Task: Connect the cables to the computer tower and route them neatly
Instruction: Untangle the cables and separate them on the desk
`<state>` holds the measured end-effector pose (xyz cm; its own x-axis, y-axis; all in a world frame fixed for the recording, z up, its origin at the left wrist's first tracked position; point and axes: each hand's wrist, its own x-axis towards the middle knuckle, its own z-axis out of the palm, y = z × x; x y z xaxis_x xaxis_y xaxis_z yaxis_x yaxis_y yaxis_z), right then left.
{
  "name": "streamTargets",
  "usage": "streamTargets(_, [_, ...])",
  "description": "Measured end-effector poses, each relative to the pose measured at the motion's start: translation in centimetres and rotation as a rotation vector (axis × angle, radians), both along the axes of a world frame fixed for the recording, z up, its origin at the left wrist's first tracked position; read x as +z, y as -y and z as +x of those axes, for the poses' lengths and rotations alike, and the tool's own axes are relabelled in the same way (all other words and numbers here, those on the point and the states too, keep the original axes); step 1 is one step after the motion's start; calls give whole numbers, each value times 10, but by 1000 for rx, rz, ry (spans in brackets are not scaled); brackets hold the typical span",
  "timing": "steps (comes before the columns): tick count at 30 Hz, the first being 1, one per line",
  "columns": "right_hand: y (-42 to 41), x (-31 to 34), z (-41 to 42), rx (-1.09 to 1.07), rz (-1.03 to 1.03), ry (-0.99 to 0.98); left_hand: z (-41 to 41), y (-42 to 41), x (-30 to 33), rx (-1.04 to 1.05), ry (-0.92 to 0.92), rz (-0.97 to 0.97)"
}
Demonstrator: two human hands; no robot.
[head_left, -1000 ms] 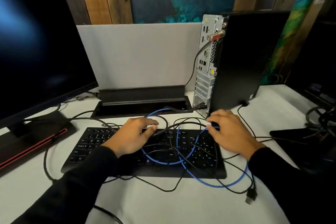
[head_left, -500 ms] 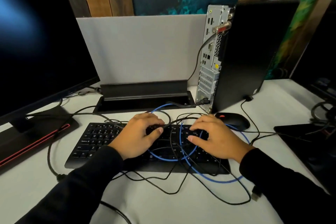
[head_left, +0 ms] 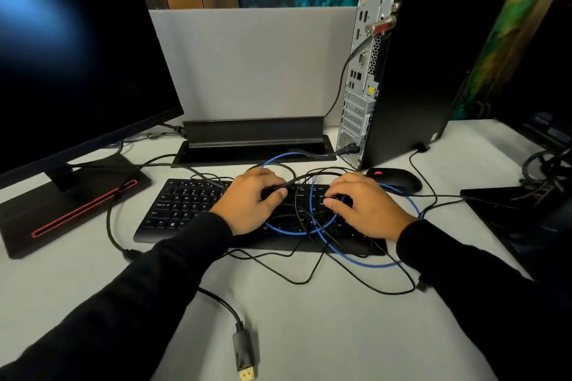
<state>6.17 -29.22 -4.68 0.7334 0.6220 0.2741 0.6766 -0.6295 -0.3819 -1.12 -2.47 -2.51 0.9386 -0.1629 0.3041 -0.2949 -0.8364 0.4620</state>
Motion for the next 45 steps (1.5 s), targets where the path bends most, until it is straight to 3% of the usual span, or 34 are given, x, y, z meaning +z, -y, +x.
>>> streamTargets(8, [2, 14, -19, 41, 44, -18, 1, -9, -6, 43, -136, 60])
streamTargets(16, [-13, 14, -27, 135, -122, 8, 1, -11, -3, 63, -126, 81])
streamTargets(19, [-5, 18, -21, 116, 9, -17, -2, -7, 1, 58, -100, 41])
streamTargets(23, [8, 29, -9, -151, 260, -5, -8, 1, 11, -22, -71, -14])
streamTargets(25, [10, 32, -1, -191, 168, -49, -12, 5, 13, -100, -71, 16])
streamTargets(28, [1, 23, 2, -65, 9, -67, -13, 6, 8, -164, -42, 32])
streamTargets(32, [0, 36, 13, -44, 159, 26, -11, -3, 4, 18, 71, 23])
streamTargets(35, [3, 44, 14, 47, 16, -76, -14, -3, 4, 210, 109, 170])
streamTargets(37, [-3, 36, 7, 81, -73, -113, -18, 7, 7, 177, 115, 201])
streamTargets(42, [-11, 38, 9, 2, 170, -76, -31, 38, 13, 31, 125, 214])
streamTargets(45, [-11, 48, 4, -69, 370, -172, -37, 53, 16, -93, 103, 133])
